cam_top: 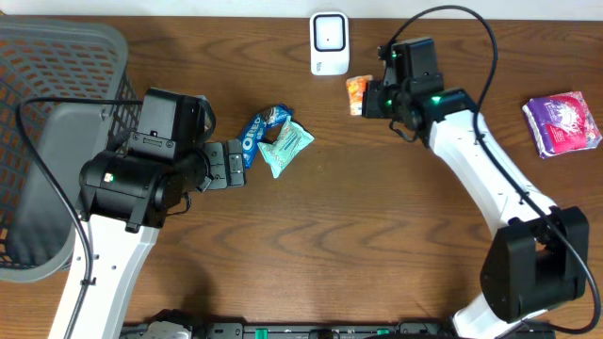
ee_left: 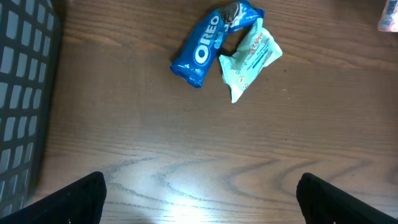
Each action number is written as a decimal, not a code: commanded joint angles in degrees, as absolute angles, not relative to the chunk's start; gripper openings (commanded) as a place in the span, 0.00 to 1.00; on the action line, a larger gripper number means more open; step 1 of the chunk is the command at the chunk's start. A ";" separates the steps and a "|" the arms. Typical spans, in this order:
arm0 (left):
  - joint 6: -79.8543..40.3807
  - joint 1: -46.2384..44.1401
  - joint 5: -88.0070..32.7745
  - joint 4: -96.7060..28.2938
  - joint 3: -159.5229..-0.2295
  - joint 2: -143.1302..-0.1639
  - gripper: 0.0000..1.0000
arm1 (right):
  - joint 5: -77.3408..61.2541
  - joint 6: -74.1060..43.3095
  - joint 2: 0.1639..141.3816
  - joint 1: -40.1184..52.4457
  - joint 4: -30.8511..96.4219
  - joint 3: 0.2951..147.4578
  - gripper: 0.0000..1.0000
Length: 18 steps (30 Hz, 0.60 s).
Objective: Scan the item barcode
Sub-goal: 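Lift the Kleenex pack up to the scanner with the right gripper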
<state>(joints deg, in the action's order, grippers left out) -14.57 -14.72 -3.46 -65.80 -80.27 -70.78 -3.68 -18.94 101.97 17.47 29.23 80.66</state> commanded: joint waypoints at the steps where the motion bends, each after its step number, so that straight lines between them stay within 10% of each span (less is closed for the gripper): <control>1: -14.22 -14.44 -2.72 -65.98 -80.36 -70.85 0.98 | 8.45 -20.10 102.63 19.75 27.33 81.01 0.01; 18: -14.22 -14.44 -2.72 -65.98 -80.36 -70.85 0.98 | 13.72 -12.97 126.37 22.44 37.41 118.98 0.01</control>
